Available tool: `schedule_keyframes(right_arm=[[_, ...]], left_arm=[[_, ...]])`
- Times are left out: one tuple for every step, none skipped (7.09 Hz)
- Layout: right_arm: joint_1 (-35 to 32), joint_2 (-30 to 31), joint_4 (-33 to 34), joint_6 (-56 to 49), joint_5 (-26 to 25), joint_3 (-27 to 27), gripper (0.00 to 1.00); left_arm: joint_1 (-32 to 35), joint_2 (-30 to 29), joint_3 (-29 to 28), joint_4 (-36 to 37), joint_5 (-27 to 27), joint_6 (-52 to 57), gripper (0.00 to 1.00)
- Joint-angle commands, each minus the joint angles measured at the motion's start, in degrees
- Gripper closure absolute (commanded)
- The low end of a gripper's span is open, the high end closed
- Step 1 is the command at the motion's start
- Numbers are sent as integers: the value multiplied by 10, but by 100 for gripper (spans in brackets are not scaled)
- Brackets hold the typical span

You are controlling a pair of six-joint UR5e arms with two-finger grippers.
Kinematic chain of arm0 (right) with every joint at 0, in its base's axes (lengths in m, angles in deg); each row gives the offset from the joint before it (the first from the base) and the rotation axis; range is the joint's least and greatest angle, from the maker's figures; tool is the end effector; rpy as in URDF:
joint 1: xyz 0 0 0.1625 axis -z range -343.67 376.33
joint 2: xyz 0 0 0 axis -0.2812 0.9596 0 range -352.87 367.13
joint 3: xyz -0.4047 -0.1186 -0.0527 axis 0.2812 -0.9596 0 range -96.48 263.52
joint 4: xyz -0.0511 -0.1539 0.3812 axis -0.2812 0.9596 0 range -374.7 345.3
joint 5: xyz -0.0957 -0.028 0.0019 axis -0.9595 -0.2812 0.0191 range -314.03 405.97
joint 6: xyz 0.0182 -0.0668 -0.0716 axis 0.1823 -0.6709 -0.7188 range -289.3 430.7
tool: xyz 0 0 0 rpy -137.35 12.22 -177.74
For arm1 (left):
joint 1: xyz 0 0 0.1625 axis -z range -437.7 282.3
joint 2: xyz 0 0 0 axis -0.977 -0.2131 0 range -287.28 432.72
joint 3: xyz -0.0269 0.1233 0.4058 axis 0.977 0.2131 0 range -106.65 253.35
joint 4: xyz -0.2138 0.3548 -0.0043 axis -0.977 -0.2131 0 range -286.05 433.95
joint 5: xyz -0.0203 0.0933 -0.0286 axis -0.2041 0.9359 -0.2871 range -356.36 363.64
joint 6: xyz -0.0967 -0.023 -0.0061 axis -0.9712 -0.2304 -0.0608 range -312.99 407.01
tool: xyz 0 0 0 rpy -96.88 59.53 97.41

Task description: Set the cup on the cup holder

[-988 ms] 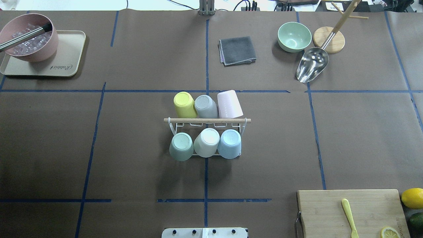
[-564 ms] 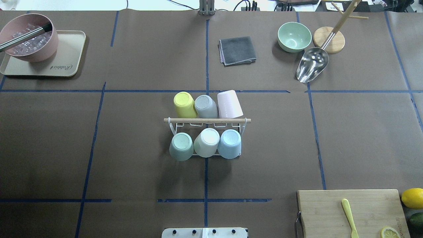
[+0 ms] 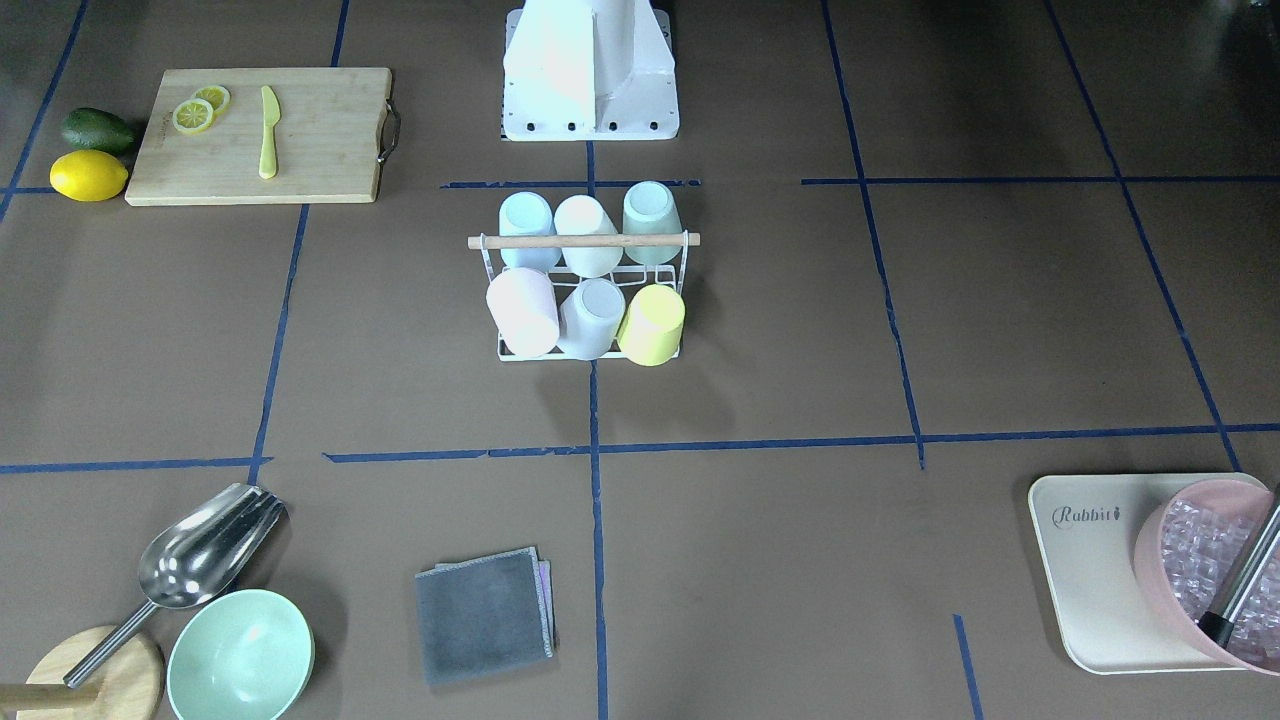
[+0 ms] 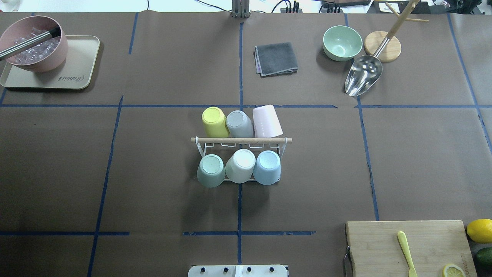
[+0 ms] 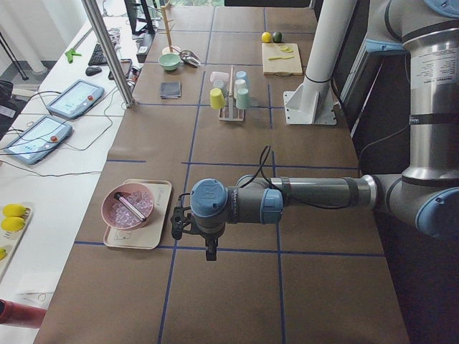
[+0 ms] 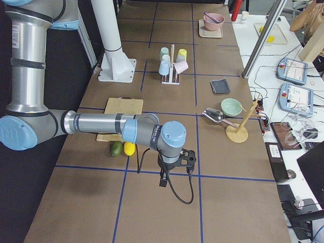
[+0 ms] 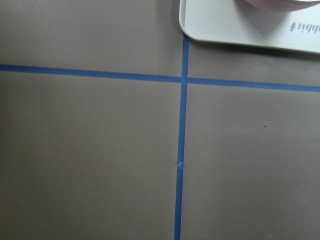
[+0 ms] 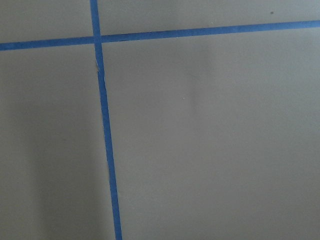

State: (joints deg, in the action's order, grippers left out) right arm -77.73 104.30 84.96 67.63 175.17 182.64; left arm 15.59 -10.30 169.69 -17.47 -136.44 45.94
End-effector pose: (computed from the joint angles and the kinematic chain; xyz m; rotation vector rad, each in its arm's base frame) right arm 0.1004 -0.4213 0.6607 -0.0867 -0.6899 0.0627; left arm -0.0820 -0.4371 0.6512 0.0296 0.8737 -0.0651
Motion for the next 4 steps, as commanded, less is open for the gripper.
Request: schedule_keyframes(right_arm=[[-1, -6, -17, 2, 2, 4, 0], [-1, -5, -17, 3, 4, 0, 0], [-1, -11, -20, 2, 3, 4, 0], [-1, -11, -40, 2, 3, -5, 0]], left_arm=[[-2, 0, 2, 5, 2, 33, 0], [-11, 0, 3, 5, 5, 40, 0], [-12, 1, 3, 5, 7, 48, 0], [-11, 1, 3, 5, 15, 75, 0]])
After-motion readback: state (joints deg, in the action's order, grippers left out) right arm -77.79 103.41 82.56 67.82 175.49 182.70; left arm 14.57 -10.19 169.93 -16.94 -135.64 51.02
